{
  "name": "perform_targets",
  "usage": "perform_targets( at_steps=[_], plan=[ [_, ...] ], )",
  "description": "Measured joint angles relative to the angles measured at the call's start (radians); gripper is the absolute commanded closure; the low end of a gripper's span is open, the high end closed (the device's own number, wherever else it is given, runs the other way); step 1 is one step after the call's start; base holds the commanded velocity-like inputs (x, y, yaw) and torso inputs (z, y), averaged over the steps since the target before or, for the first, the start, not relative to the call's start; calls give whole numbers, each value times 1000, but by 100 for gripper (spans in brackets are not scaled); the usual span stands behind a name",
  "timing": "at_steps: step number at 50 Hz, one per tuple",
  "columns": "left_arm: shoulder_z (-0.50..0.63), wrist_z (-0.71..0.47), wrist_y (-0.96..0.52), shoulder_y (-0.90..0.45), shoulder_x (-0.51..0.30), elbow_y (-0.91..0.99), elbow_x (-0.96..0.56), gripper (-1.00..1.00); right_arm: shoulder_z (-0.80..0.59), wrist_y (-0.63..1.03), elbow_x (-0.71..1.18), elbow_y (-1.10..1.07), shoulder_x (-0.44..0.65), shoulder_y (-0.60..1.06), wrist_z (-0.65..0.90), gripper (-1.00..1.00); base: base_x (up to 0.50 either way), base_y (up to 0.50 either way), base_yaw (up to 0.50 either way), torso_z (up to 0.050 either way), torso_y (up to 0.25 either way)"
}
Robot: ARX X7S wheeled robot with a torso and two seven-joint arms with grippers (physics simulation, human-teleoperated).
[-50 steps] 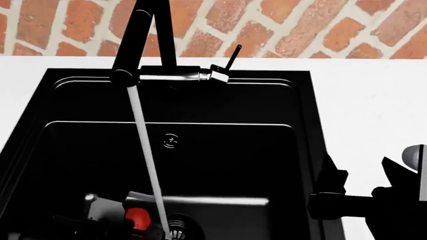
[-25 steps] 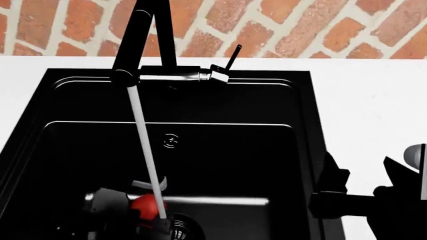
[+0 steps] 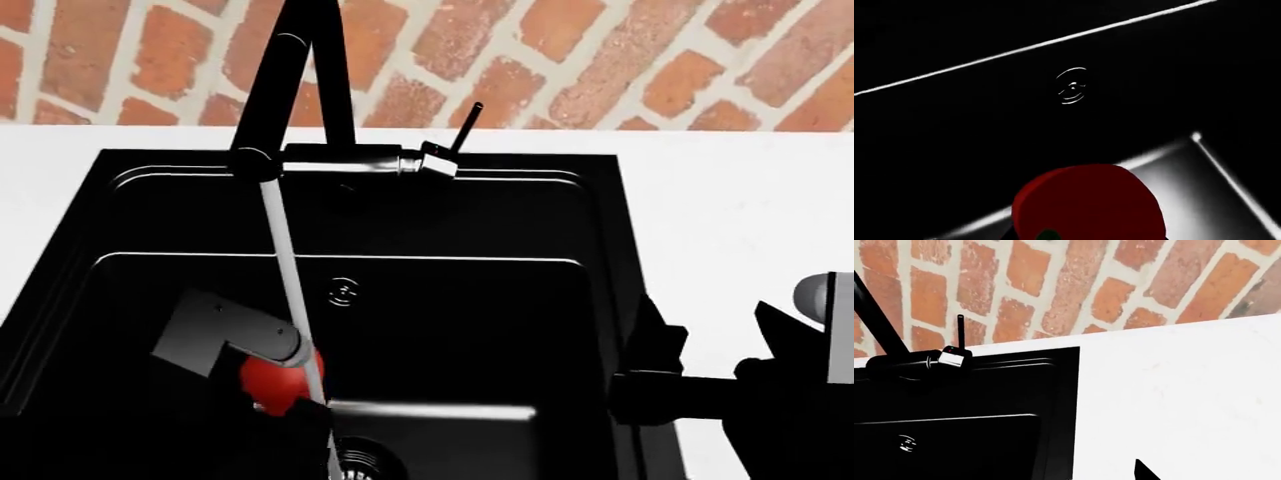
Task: Pick the eggplants and mangos from the sink and place them in one bowl. Place the bell pepper in the other bowl. Then turn off the sink faucet.
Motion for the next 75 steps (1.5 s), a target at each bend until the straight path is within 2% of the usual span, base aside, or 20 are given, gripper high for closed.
perform_targets(
  at_steps=[10,28,36,45,61,75],
  plan=[
    [-16,-32,3,19,-49,109,-17,100,-9,12,5,-2,0,18,7,-100,0,0,0,5,250],
    [-24,-65,-3,32,-87,194,-31,100,-19,16,5,0,-3,29,7,-100,1,0,0,5,240],
    [-24,-79,-13,12,-114,251,-22,100,-15,2,2,-3,-6,20,-1,-100,0,0,0,0,4],
    [-50,-102,-18,-28,-211,385,-6,100,-11,-25,-10,-5,-16,32,-24,-100,0,0,0,0,0],
    [-121,-172,-93,-102,-347,557,-111,100,-1,-63,-37,-37,-12,46,-45,-100,0,0,0,0,0],
    [-165,-166,-117,-149,-410,600,-172,100,3,-58,-43,-71,12,57,-37,-100,-41,26,0,0,0]
  ],
)
